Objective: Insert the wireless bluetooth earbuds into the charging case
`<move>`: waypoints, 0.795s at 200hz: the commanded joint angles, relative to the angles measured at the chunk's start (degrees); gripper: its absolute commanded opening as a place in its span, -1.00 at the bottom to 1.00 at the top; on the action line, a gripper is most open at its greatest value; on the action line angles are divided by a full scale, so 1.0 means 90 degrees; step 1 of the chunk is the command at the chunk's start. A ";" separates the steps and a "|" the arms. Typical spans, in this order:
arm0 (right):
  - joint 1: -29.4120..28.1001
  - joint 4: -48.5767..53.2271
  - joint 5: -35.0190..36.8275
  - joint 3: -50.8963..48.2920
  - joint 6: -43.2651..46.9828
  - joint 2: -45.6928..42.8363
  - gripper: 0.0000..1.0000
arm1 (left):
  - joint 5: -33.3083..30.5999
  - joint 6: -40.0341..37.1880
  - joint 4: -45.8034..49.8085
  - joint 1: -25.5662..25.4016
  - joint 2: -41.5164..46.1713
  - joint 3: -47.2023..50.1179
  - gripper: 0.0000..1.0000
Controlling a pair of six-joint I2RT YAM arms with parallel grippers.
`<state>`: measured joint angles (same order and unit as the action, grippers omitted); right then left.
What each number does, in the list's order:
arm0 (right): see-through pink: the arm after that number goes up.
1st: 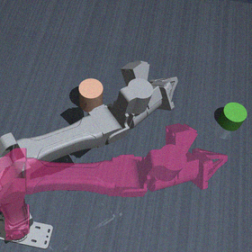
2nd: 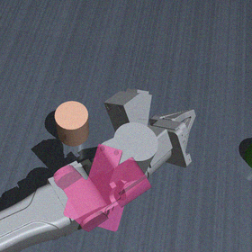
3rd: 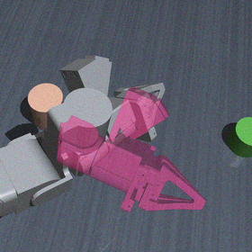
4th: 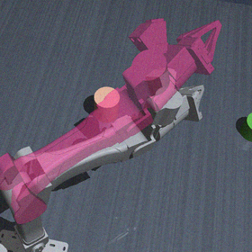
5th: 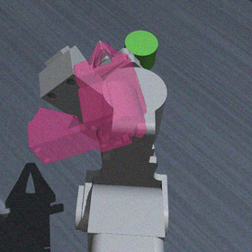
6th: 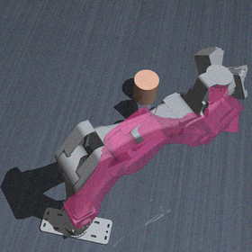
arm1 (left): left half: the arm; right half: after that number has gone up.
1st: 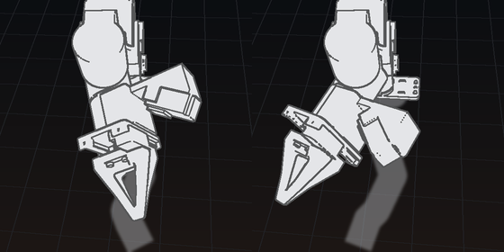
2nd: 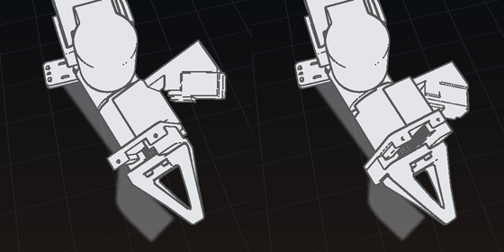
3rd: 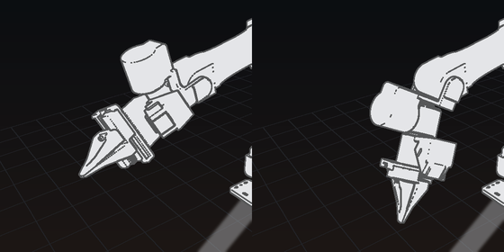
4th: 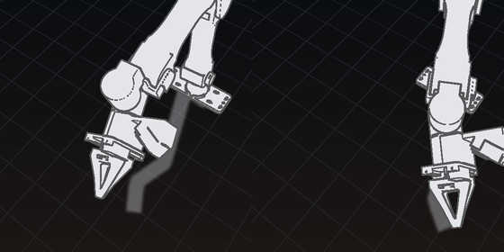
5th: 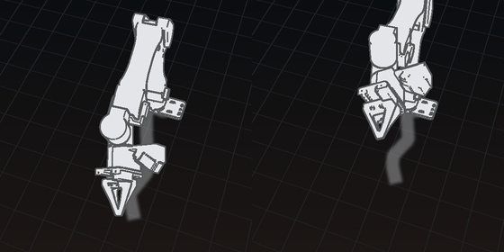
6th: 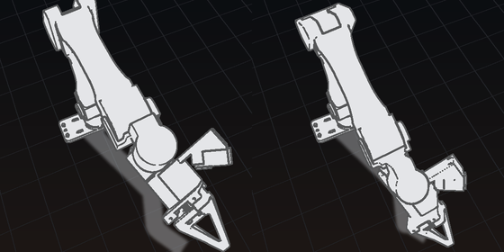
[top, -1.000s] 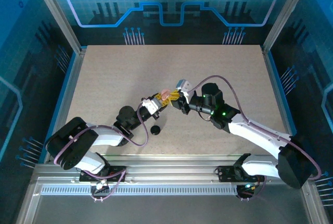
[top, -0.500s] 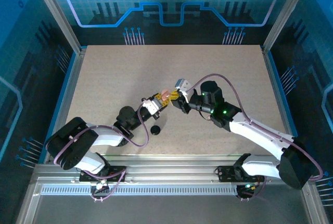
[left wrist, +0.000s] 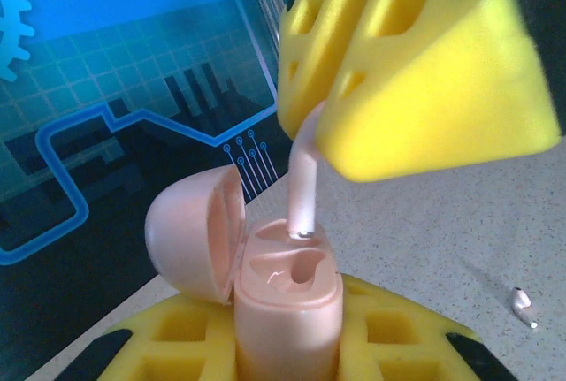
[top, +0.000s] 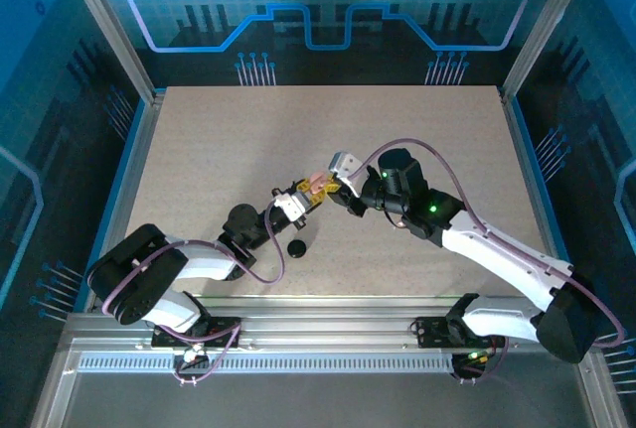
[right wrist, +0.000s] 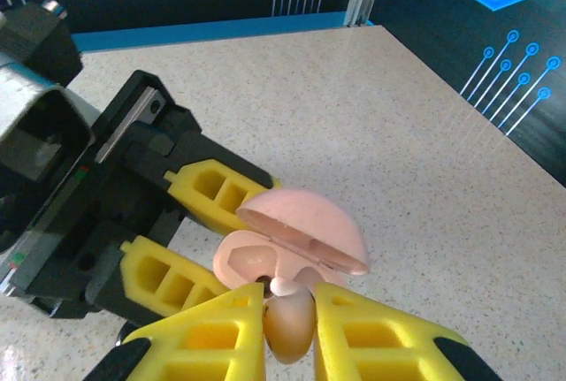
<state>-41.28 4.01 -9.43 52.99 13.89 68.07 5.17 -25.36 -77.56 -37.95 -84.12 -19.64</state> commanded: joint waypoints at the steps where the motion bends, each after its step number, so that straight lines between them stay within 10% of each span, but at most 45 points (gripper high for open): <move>1: -0.0096 0.0429 -0.0069 0.0237 0.0318 -0.0152 -0.65 | -0.0026 -0.0178 -0.0299 -0.0049 0.0010 0.0051 -0.72; 159: -0.0163 0.0311 -0.0147 0.0312 0.0377 -0.0015 -0.65 | -0.0037 -0.0355 -0.0298 -0.0106 -0.0009 0.0043 -0.73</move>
<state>-41.69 6.04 -9.63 53.91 16.21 67.85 5.17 -27.40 -77.93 -38.44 -84.12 -19.64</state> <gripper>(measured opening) 0.176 0.205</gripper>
